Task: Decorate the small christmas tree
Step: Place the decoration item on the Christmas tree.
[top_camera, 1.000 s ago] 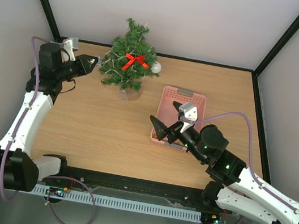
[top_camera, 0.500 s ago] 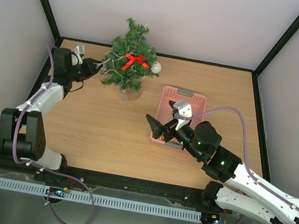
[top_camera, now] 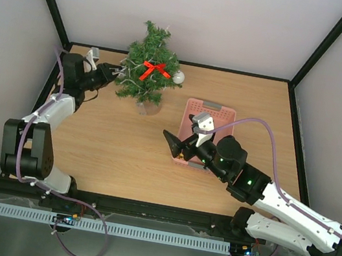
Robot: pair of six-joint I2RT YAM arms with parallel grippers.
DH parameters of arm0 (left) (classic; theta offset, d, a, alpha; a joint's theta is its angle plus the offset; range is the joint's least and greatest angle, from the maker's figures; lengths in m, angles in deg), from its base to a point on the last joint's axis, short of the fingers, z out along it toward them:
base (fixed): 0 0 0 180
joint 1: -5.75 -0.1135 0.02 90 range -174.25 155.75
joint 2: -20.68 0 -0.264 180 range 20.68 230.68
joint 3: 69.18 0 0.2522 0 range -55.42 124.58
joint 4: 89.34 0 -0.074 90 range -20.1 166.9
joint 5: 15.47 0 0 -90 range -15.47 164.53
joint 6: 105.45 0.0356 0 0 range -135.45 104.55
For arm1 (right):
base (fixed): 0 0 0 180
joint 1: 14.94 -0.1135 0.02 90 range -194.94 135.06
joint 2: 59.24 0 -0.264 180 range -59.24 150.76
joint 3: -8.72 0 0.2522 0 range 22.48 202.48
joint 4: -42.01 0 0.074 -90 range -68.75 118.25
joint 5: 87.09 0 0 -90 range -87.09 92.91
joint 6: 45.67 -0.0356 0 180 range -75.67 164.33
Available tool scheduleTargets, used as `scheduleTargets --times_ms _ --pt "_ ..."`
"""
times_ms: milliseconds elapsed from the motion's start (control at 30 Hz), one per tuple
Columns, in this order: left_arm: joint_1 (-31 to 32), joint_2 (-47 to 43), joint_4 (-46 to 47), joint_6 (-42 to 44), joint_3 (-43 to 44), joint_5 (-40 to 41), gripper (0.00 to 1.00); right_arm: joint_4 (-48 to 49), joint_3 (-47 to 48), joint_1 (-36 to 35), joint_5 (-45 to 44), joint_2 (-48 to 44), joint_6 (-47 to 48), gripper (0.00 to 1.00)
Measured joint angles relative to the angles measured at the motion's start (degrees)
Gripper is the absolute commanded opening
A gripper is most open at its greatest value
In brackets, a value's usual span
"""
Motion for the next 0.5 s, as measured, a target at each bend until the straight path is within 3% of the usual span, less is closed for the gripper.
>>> scheduleTargets --times_ms 500 --pt "2.78 4.87 3.52 -1.99 0.0 -0.39 0.28 0.0 0.02 0.0 0.0 -0.04 0.02 0.98"
